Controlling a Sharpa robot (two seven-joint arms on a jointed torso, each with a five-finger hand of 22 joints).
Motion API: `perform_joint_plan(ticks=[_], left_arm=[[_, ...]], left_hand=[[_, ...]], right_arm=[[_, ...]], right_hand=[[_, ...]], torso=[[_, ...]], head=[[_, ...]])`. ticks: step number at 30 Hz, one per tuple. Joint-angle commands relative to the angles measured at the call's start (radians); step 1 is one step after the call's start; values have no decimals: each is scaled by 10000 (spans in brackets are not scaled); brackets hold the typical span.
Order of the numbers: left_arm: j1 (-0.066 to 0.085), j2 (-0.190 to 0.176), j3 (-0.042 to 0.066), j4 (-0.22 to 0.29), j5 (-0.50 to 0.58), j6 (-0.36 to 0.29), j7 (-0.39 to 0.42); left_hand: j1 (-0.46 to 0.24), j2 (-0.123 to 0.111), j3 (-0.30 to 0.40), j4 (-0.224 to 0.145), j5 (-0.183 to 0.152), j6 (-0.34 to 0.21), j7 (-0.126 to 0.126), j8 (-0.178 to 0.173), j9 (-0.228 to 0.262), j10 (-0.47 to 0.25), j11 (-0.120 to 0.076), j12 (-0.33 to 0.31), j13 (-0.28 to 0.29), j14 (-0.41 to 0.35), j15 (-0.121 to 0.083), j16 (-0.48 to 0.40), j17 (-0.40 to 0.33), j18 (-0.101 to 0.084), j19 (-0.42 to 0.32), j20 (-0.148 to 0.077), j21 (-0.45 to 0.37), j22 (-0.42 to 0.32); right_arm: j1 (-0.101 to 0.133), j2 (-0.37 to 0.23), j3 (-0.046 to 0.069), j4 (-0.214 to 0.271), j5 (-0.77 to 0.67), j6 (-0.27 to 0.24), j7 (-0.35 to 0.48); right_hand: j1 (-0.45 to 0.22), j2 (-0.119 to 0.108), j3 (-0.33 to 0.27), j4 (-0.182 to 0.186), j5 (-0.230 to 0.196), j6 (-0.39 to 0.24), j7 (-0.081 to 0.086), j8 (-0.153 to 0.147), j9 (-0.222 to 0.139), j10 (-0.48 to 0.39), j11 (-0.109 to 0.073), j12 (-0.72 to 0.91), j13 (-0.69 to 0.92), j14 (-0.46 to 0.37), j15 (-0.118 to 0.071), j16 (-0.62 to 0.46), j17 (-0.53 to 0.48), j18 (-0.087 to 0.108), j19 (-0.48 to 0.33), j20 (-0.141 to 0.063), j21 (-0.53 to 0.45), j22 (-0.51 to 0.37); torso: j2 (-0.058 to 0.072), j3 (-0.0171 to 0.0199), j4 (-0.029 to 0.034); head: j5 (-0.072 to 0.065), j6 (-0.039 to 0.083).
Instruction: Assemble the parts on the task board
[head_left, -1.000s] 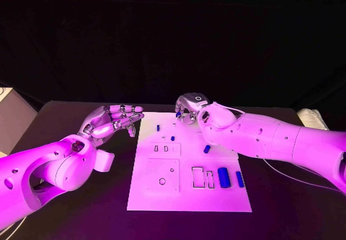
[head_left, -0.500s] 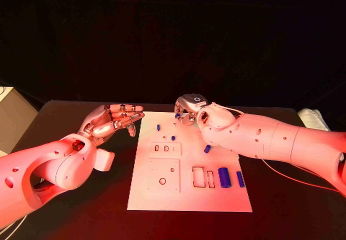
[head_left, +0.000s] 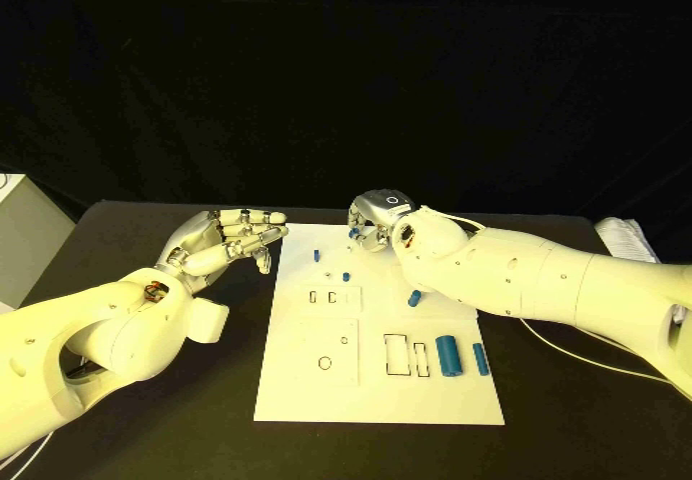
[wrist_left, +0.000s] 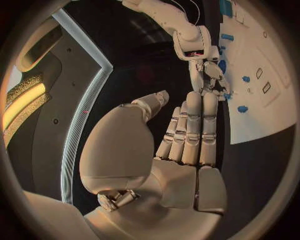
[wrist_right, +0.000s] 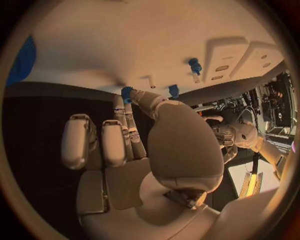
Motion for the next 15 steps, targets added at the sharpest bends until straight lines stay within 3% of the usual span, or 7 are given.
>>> perform_joint_plan(ticks=[1, 8, 15], left_arm=[[24, 23, 8, 20, 19, 193, 26], [25, 22, 8, -30, 19, 200, 20], [26, 11, 8, -66, 19, 210, 15]], left_hand=[[30, 92, 65, -5, 40, 18, 72, 35, 9, -57, 7, 38, 12, -65, -16, 63, 9, 95, -57, 21, 58, 9], [6, 93, 66, 10, 37, 14, 74, 36, 12, -69, 9, 44, 13, -76, -12, 90, 5, 96, -76, 26, 81, 20], [6, 93, 66, 10, 37, 14, 74, 36, 12, -69, 9, 44, 13, -76, -12, 90, 5, 96, -76, 26, 81, 20]], right_arm=[[-6, 63, -15, -103, 17, 179, 246], [-8, 11, -44, -96, 79, -88, 380], [-8, -500, -48, 502, 122, -613, 411]], right_hand=[[-102, -85, 91, -16, -93, -200, 63, -114, 28, -308, 83, 17, -89, -22, 115, -197, -328, 182, -196, 66, -322, -382], [-35, -180, -253, -63, -200, -729, 277, -504, 44, -1531, 322, 30, -377, -257, 302, -820, -1335, 493, -894, 245, -1698, -1931], [275, -44, -1366, 58, -209, -857, 208, -790, 14, -1899, 309, 58, -363, -279, 270, -1004, -1635, 557, -918, 244, -2192, -2357]], torso=[[5, 11, 7], [8, 16, 3], [-1, 19, -37]], head=[[11, 16], [38, -17], [68, 19]])
